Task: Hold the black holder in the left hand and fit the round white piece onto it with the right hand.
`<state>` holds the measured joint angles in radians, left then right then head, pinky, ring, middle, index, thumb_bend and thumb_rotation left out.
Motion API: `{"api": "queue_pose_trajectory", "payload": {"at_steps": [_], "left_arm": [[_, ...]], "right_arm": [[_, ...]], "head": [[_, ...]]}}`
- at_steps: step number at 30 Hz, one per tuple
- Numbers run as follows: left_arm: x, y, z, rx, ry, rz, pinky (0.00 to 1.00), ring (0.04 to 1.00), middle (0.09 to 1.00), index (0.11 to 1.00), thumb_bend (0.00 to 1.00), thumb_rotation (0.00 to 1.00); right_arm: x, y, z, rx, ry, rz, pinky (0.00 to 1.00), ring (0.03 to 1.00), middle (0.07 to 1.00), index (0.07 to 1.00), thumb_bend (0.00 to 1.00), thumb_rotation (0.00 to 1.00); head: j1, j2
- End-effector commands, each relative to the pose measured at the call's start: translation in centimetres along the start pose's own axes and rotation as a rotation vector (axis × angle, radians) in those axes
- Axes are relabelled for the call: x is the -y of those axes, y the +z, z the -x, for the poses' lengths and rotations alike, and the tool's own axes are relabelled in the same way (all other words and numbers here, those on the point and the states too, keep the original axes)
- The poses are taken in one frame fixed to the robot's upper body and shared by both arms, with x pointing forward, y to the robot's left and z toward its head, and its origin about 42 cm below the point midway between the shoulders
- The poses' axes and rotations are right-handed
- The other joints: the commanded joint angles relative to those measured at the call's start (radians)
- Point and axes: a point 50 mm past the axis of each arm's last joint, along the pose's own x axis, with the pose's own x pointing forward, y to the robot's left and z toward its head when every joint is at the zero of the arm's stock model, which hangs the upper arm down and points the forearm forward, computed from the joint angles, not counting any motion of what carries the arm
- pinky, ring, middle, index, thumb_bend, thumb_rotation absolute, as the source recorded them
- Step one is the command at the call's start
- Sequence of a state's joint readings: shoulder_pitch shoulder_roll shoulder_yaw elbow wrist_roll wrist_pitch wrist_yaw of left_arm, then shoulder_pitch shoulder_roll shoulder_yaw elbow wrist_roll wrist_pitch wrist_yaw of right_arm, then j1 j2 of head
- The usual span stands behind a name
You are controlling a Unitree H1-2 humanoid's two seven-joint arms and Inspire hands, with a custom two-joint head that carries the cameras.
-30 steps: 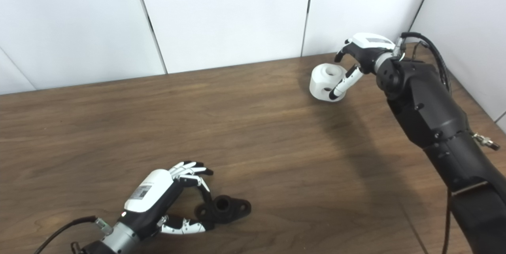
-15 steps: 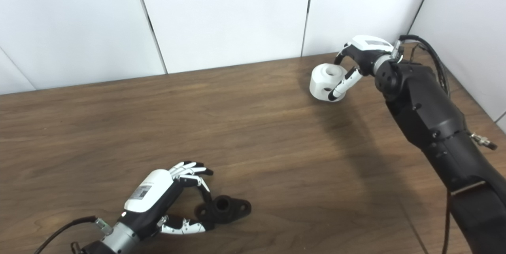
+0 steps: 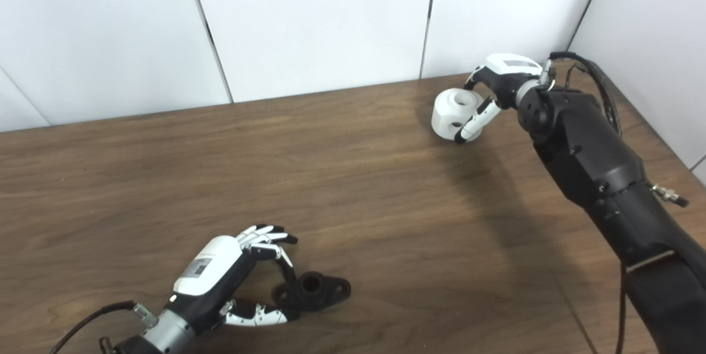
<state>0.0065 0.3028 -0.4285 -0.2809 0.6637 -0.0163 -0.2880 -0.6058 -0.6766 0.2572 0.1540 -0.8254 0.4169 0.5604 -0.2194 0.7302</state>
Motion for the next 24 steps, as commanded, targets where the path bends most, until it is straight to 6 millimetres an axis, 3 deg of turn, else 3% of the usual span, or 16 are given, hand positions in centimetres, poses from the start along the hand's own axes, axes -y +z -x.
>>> {"api": "queue_pose_trajectory", "payload": {"at_steps": [1,24], "left_arm": [[1.42,-0.25,0.63,-0.026,-0.083,0.017,0.92,0.908,0.830,0.490,0.51,0.06],[1.42,-0.14,0.66,-0.026,-0.088,0.017,0.92,0.911,0.835,0.490,0.51,0.06]], "right_arm": [[3.46,0.36,0.12,0.022,-0.108,0.023,0.94,1.000,0.955,0.763,0.97,0.39],[4.09,0.83,-0.03,0.023,-0.110,0.034,0.94,1.000,0.953,0.758,0.92,0.40]], "head": [[0.002,0.001],[0.009,0.012]]}}
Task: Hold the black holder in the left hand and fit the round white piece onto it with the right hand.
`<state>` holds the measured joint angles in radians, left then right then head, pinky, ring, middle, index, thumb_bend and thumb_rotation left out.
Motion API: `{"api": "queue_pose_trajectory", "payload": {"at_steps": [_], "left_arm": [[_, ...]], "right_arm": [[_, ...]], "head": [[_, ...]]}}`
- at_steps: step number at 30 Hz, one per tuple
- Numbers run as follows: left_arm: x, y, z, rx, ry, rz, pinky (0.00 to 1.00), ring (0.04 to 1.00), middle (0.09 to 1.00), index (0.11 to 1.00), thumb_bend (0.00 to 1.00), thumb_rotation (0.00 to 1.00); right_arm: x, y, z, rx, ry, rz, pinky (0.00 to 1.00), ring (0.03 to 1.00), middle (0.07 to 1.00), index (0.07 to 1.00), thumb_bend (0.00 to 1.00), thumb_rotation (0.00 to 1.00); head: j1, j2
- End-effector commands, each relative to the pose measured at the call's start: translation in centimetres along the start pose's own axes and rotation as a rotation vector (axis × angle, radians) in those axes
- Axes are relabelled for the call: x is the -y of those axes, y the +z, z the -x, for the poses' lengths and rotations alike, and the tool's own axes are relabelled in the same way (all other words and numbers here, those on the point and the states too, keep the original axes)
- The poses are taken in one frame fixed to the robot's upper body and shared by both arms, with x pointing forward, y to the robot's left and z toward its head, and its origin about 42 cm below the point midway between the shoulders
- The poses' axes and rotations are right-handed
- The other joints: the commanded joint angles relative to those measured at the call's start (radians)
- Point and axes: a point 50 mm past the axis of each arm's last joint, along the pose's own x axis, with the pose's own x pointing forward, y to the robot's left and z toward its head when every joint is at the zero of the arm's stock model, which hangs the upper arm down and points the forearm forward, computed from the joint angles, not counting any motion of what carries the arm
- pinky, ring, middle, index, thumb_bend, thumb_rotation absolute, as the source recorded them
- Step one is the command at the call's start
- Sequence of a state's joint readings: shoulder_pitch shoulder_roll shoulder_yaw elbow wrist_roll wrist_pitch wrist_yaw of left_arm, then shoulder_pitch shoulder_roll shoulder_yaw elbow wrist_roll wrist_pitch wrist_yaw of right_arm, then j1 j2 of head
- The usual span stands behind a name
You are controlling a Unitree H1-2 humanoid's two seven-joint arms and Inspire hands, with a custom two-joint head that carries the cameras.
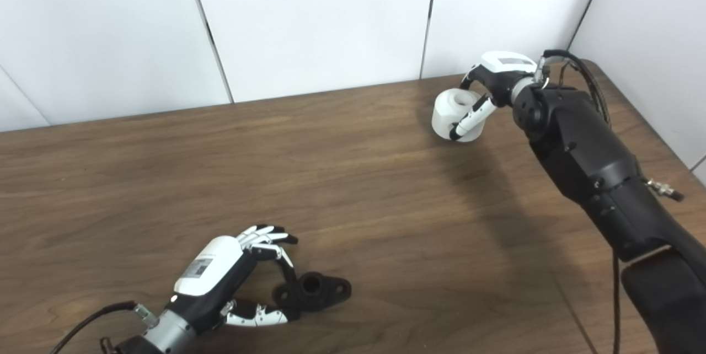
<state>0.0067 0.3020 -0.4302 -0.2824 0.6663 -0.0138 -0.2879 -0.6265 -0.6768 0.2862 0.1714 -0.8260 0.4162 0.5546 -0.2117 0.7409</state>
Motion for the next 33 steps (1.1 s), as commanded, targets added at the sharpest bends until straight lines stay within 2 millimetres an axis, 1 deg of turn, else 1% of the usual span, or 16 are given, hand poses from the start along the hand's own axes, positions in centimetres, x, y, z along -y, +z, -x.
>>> {"api": "queue_pose_trajectory", "payload": {"at_steps": [1,6,15,23,33], "left_arm": [[1.39,-0.19,0.68,-0.025,-0.088,0.019,0.92,0.910,0.835,0.490,0.51,0.06],[1.34,-0.17,0.75,-0.029,-0.089,0.022,0.92,0.912,0.837,0.490,0.51,0.06],[1.29,-0.16,0.82,-0.027,-0.090,0.023,0.92,0.914,0.838,0.490,0.51,0.06],[1.18,-0.13,0.86,-0.027,-0.088,0.021,0.92,0.912,0.835,0.490,0.51,0.06],[1.18,-0.24,0.89,-0.031,-0.087,0.030,0.92,0.914,0.837,0.490,0.51,0.06]], "right_arm": [[3.97,0.26,0.40,0.016,-0.113,0.014,0.94,1.000,0.953,0.758,0.91,0.39],[4.09,0.40,0.37,0.011,-0.121,0.012,0.92,1.000,0.947,0.746,0.90,0.35],[3.93,0.28,0.44,0.021,-0.152,0.002,0.90,1.000,0.931,0.729,0.89,0.33],[3.96,0.13,0.53,0.021,-0.167,-0.015,0.90,1.000,0.930,0.722,0.88,0.34],[3.98,0.08,0.74,0.021,-0.186,-0.032,0.89,0.989,0.912,0.687,0.88,0.35]], "head": [[0.001,0.001],[0.002,0.004],[0.002,0.008],[-0.001,0.012],[-0.002,0.012]]}}
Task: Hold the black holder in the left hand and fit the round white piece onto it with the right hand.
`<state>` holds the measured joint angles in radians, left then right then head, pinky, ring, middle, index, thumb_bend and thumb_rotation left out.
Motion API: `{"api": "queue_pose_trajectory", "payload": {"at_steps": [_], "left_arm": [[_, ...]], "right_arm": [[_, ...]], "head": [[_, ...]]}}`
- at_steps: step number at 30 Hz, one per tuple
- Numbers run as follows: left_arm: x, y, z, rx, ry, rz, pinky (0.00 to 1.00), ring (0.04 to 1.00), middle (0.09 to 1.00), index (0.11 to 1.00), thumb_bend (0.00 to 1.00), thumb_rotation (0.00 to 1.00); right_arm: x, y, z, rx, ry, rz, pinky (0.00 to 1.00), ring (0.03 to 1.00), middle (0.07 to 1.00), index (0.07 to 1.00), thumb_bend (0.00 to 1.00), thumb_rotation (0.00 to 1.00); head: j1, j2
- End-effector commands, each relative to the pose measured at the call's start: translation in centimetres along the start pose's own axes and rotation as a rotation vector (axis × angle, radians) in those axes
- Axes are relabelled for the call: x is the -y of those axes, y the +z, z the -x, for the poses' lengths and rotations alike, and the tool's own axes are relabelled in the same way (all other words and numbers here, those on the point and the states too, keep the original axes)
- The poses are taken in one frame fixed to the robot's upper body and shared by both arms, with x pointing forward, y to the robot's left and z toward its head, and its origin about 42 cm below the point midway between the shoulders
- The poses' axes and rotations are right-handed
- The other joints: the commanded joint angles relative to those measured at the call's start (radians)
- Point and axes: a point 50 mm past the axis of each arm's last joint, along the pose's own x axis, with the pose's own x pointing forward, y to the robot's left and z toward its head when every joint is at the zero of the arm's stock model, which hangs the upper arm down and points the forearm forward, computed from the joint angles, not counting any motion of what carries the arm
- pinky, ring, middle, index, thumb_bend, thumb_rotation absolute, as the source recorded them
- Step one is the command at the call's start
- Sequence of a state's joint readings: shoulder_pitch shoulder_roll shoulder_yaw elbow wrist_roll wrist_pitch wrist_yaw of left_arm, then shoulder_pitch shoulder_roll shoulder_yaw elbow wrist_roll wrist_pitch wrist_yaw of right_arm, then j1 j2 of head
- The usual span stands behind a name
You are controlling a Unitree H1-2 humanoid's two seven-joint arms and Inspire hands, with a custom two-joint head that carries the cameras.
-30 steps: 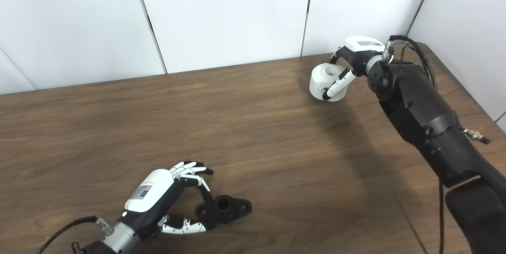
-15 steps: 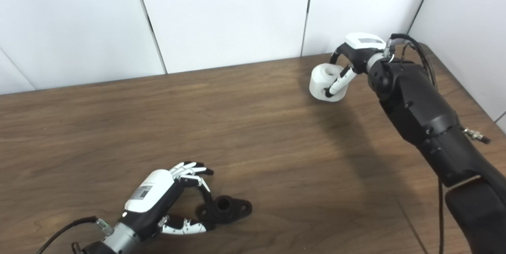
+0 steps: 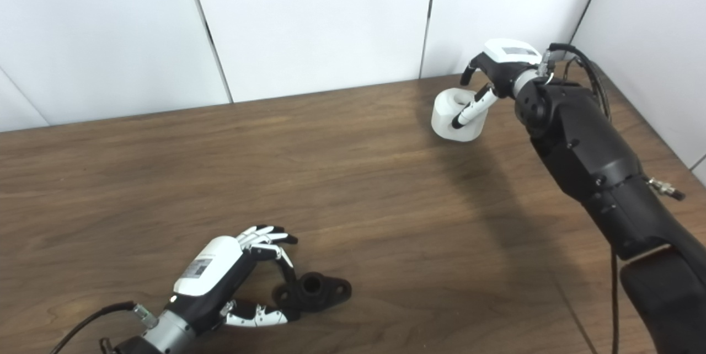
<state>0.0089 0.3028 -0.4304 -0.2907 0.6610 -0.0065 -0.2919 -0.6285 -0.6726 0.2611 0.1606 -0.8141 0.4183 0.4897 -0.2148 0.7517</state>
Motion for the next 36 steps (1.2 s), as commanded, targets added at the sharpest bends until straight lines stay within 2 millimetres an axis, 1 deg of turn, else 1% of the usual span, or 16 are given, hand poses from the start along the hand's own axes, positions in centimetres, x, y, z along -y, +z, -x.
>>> {"api": "queue_pose_trajectory", "payload": {"at_steps": [1,14,22,29,36], "left_arm": [[1.25,-0.36,0.81,-0.030,-0.086,0.024,0.92,0.915,0.837,0.490,0.51,0.06],[1.15,-0.13,0.84,-0.029,-0.084,0.023,0.92,0.912,0.835,0.490,0.51,0.06],[1.07,-0.09,0.80,-0.029,-0.086,0.024,0.92,0.916,0.835,0.490,0.51,0.06],[1.02,-0.08,0.84,-0.029,-0.087,0.026,0.92,0.915,0.836,0.490,0.51,0.06],[0.94,0.02,0.84,-0.027,-0.089,0.020,0.92,0.913,0.834,0.490,0.51,0.06]], "right_arm": [[3.07,0.20,0.33,0.018,-0.103,-0.002,0.90,0.991,0.913,0.689,0.88,0.35],[2.84,0.08,0.28,0.013,-0.091,0.013,0.88,0.983,0.910,0.693,0.88,0.36],[2.78,-0.02,0.30,0.012,-0.067,0.018,0.89,0.986,0.915,0.697,0.89,0.37],[2.68,-0.08,0.33,0.014,-0.065,0.019,0.89,0.985,0.912,0.713,0.91,0.36],[2.40,-0.04,0.42,0.017,-0.060,0.030,0.88,0.983,0.911,0.709,0.89,0.35]], "head": [[0.001,0.001],[0.000,0.009],[0.001,0.010],[-0.001,0.011],[-0.001,0.017]]}}
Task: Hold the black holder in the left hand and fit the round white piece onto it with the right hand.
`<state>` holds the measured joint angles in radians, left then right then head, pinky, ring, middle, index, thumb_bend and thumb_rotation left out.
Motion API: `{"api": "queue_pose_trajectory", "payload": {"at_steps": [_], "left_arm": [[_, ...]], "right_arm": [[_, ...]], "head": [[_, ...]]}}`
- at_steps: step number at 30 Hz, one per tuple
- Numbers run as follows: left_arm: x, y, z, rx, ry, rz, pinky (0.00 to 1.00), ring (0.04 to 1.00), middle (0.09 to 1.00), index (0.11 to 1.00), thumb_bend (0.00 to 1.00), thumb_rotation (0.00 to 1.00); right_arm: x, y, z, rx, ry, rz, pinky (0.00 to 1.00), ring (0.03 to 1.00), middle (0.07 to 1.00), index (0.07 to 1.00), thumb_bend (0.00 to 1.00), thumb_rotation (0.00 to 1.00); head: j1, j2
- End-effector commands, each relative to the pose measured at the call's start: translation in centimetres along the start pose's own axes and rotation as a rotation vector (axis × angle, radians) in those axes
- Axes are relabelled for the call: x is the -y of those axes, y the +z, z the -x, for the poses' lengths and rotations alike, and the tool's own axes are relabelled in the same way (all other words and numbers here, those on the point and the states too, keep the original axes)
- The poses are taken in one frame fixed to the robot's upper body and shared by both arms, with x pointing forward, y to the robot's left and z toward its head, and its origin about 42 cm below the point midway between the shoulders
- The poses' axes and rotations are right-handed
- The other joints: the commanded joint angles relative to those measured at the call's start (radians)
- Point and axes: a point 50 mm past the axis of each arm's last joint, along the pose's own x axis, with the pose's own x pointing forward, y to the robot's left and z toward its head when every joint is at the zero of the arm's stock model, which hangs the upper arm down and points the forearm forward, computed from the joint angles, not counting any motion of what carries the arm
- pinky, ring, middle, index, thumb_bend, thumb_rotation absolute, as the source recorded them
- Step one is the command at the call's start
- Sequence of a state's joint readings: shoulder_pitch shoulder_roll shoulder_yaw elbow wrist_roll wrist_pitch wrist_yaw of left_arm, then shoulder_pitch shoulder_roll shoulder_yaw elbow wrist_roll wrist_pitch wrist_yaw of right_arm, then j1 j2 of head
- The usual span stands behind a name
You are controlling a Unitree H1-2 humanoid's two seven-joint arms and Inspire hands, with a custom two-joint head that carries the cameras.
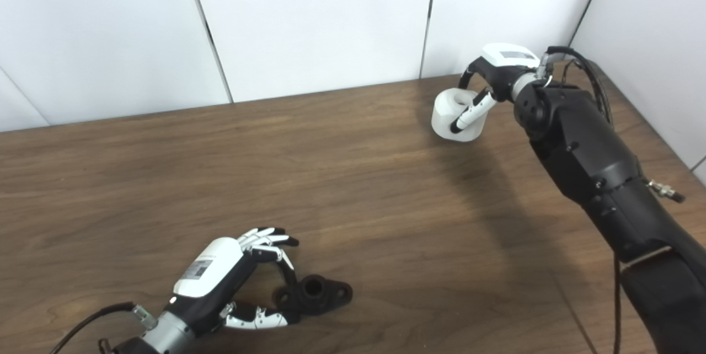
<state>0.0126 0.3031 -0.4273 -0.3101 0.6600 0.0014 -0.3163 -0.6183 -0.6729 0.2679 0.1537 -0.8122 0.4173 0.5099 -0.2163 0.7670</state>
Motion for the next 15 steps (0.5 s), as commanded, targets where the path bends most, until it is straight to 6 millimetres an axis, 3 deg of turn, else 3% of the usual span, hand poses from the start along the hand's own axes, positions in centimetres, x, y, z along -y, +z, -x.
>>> {"api": "queue_pose_trajectory", "payload": {"at_steps": [1,15], "left_arm": [[1.10,-0.26,0.66,-0.030,-0.077,0.019,0.92,0.914,0.834,0.490,0.51,0.06],[1.06,-0.18,0.67,-0.033,-0.074,0.020,0.92,0.914,0.835,0.490,0.51,0.06]], "right_arm": [[2.95,-0.12,0.37,0.012,-0.090,0.025,0.88,0.983,0.911,0.709,0.89,0.35],[2.96,-0.14,0.37,0.009,-0.089,0.028,0.88,0.986,0.913,0.705,0.88,0.35]], "head": [[0.001,0.001],[0.001,0.006]]}}
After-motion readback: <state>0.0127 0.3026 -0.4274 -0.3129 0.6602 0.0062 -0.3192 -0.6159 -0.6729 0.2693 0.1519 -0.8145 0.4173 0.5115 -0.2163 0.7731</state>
